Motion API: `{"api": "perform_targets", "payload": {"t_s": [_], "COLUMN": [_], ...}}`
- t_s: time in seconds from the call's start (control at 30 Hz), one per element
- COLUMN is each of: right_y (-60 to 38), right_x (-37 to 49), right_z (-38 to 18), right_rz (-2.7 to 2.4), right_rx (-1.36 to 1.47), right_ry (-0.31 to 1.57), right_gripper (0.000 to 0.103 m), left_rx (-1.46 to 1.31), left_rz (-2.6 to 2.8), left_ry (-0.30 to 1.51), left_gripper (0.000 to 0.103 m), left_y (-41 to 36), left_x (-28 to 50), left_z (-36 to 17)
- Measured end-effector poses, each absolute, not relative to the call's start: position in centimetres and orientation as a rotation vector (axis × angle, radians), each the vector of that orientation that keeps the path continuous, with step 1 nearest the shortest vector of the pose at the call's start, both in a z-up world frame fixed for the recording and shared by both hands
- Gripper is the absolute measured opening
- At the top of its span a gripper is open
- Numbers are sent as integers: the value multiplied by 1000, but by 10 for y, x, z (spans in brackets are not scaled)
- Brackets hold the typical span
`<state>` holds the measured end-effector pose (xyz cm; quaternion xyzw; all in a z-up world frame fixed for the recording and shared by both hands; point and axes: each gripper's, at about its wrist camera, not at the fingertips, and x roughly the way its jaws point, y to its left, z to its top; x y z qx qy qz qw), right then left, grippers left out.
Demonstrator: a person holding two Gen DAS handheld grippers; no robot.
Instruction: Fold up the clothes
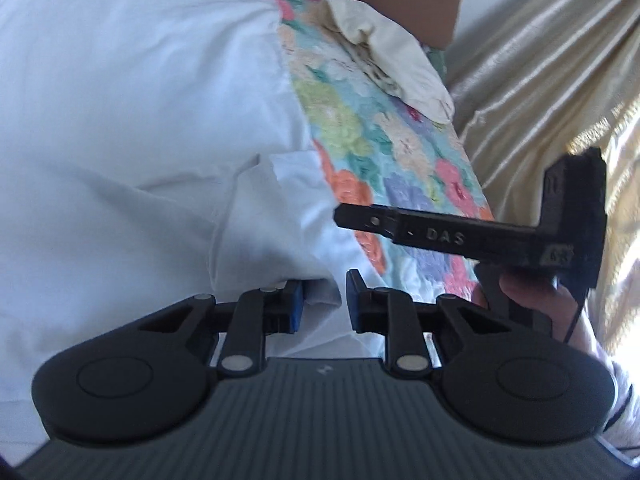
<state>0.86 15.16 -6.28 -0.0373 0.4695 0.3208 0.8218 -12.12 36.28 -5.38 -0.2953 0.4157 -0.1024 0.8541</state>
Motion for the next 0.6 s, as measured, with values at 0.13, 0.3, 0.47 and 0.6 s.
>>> {"api": "perform_targets", "payload": {"t_s": [0.13,0.3,0.47,0.6], "right_y": [149,139,128,110], "right_x": [7,11,12,19], "right_z": [-58,-58,-61,-70], "right_rz": [619,634,692,732], "right_rx": [-150,-104,21,226], "right_ry": [979,1005,1077,1145], "right_gripper": [56,56,56,56], "left_rx": [-422,-471,-583,-593], "left_rz": [-256,-280,-317,-219], "left_ry": [1027,1058,1034,994], "left_gripper": [22,34,46,46], "left_y": [326,329,349,384], "left_x": [-110,-117,-128,-143], "left_z": [-71,-73,-62,-48]}}
